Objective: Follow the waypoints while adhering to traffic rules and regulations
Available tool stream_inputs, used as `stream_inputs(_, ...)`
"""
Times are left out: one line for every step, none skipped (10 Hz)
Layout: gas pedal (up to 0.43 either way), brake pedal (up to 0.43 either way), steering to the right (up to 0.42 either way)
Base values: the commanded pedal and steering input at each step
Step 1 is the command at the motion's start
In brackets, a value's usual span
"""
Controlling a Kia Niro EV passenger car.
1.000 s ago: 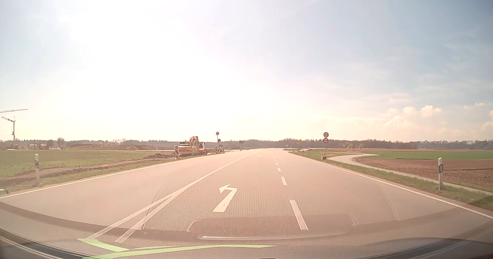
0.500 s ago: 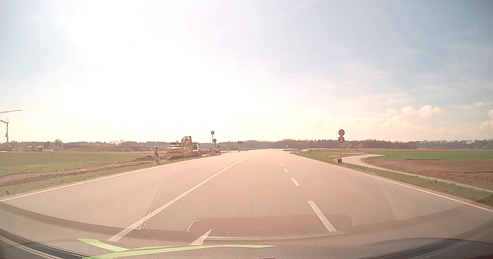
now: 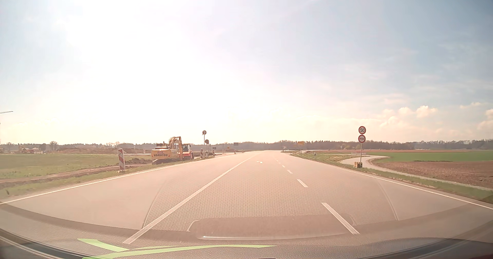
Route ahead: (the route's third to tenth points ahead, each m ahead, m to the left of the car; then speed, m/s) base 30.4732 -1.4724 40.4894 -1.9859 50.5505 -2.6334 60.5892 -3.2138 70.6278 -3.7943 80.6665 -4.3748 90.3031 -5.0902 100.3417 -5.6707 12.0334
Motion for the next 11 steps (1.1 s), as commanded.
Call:
stream_inputs(0.028,0.0,0.012)
stream_inputs(0.028,0.0,0.013)
stream_inputs(0.028,0.0,0.012)
stream_inputs(0.028,0.0,0.013)
stream_inputs(0.039,0.0,0.012)
stream_inputs(0.047,0.0,0.013)
stream_inputs(0.059,0.0,0.012)
stream_inputs(0.059,0.0,0.012)
stream_inputs(0.067,0.0,0.013)
stream_inputs(0.067,0.0,0.013)
stream_inputs(0.067,0.0,0.012)
